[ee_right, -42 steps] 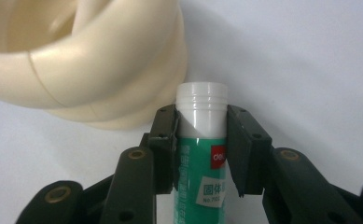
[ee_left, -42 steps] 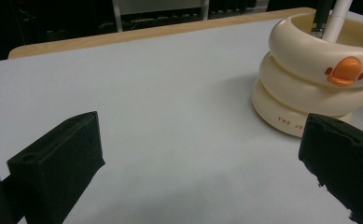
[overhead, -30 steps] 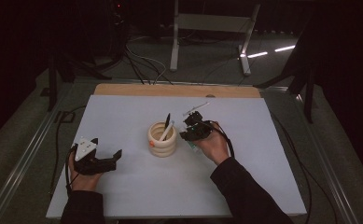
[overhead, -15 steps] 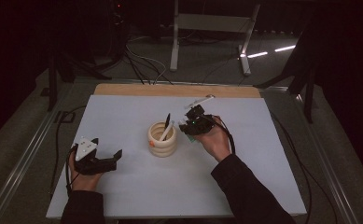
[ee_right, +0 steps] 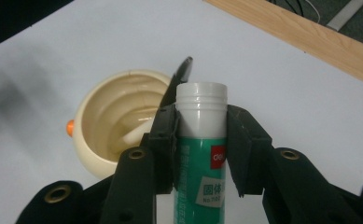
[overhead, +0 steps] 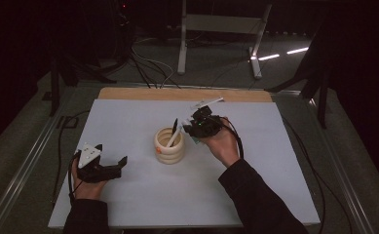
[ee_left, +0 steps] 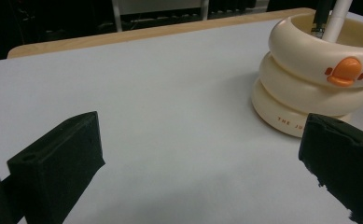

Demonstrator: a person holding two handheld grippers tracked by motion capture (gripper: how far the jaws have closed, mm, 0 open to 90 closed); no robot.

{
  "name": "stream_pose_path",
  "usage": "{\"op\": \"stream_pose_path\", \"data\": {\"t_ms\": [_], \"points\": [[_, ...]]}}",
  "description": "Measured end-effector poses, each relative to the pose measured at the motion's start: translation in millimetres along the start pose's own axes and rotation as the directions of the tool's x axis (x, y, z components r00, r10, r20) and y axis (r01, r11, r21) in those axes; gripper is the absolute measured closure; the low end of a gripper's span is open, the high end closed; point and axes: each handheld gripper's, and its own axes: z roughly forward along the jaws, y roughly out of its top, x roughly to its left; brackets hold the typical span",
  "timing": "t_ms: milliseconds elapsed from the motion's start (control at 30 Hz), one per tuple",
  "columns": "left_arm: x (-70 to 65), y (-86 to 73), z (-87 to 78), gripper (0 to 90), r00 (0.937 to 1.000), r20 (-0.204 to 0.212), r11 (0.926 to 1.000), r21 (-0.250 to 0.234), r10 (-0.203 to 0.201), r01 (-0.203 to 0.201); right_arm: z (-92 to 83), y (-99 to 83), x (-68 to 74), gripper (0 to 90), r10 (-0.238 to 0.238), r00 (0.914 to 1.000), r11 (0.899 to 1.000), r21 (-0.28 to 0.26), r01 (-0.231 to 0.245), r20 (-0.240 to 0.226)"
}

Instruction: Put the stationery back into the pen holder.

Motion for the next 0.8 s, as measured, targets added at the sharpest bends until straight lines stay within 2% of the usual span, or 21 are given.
{"op": "stream_pose_path", "data": {"t_ms": [800], "points": [[0.2, -0.1, -0.3, 0.1, 1.0000, 0.001, 1.0000, -0.003, 0.000, 0.000, 1.3, 18.8, 16.3, 65.8, -0.030, 0.9990, 0.996, -0.091, 0.027, -0.032]]}}
